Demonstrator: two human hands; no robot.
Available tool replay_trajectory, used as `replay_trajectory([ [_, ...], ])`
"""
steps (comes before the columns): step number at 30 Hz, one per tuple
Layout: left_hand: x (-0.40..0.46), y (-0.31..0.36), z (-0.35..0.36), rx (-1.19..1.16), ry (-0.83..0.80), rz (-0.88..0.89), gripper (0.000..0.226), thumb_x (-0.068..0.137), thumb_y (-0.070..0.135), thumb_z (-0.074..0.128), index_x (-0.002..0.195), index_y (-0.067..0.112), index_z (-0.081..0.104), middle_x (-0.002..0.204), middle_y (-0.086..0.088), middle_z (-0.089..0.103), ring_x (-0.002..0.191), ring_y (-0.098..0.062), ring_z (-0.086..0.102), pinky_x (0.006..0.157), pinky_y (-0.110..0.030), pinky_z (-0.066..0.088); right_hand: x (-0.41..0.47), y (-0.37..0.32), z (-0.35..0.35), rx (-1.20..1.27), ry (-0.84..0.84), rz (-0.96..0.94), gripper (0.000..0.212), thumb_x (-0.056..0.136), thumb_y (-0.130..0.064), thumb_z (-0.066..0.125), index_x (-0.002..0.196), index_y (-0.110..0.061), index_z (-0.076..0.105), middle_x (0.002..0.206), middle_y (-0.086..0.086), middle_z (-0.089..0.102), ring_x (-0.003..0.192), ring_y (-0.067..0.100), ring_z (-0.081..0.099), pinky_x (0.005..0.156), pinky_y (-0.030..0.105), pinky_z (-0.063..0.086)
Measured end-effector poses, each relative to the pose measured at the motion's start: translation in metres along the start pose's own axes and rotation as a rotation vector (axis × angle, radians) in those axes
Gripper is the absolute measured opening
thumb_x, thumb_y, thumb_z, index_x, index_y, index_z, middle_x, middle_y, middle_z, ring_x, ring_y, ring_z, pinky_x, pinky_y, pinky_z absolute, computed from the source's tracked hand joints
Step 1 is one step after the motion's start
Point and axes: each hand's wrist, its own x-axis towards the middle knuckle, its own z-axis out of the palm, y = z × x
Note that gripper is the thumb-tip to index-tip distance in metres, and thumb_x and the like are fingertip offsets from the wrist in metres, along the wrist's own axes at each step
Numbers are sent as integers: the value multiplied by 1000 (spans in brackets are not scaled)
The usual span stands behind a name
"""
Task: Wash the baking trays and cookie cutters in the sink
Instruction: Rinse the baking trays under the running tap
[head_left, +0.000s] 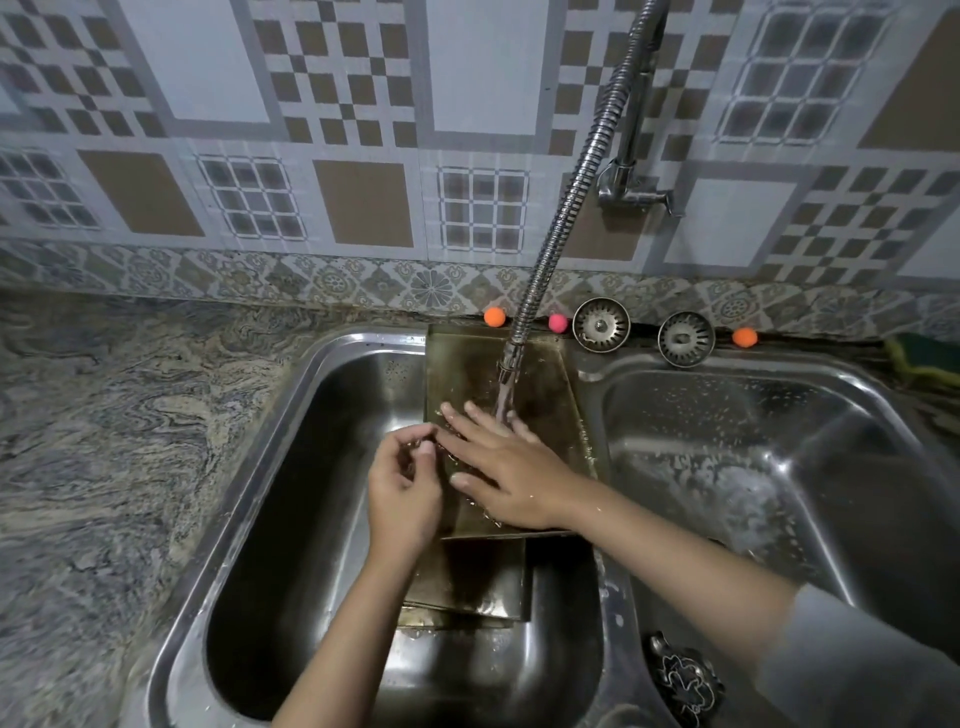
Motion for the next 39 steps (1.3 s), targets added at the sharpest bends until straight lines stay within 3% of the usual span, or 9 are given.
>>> replay_trajectory([
  [6,-18,0,1,40,-126,55,23,93,3,52,98,23,61,94,5,64,80,2,60,66,-13,46,15,29,-16,-23,108,586,72,97,-55,21,152,-16,-4,156,13,-23,144,29,-21,113,59,-8],
  [9,-22,1,8,1,-153,80,21,92,2,53,97,20,62,95,4,65,85,1,61,72,-8,45,15,16,-11,-28,166,366,61,99,-48,21,152,-20,8,159,5,-14,146,27,-15,111,58,-11],
  [13,-5,-10,-8,12,-31,-12,20,93,2,53,98,19,63,95,-5,67,77,-7,59,68,-14,46,-25,0,-9,197,-48,-1,49,100,-37,41,147,-27,31,158,-12,10,146,5,2,117,40,-3],
  [17,3,-15,-26,-4,38,-78,18,94,4,51,100,18,62,91,-2,63,77,-14,57,72,-33,46,-51,23,-17,121,266,196,37,94,-35,51,130,-27,56,152,-5,33,141,12,26,118,49,15],
  [20,2,-17,-25,-37,58,-123,19,95,3,50,100,18,61,88,-1,61,77,-11,57,77,-29,47,-56,30,-18,478,453,369,34,92,-23,59,125,-35,57,145,-6,39,130,9,38,108,30,32],
  [25,-4,-22,-14,-44,25,-219,15,96,3,48,100,13,58,68,-1,53,54,-11,50,46,-13,40,-51,12,-14,910,643,420,38,91,0,55,101,-35,65,115,-12,63,113,3,55,106,26,40],
  [31,-7,-20,-11,173,-249,-248,24,96,27,52,118,21,57,119,4,59,107,-13,58,91,-28,51,-44,-10,-10,959,756,409,35,87,2,61,100,-31,64,107,-16,65,100,-9,60,88,9,45],
  [34,-10,7,-7,43,-401,-139,33,97,34,48,130,31,50,125,21,52,116,5,49,92,-8,41,-40,-23,-2,912,788,346,34,83,6,63,103,-22,62,98,-11,70,95,-4,64,80,10,46],
  [39,-7,19,0,-244,-499,-202,47,90,52,44,135,39,47,144,2,46,130,-14,47,107,-40,41,-34,-45,11,1013,644,240,34,87,-5,64,114,-25,60,111,-6,69,106,4,64,89,23,50],
])
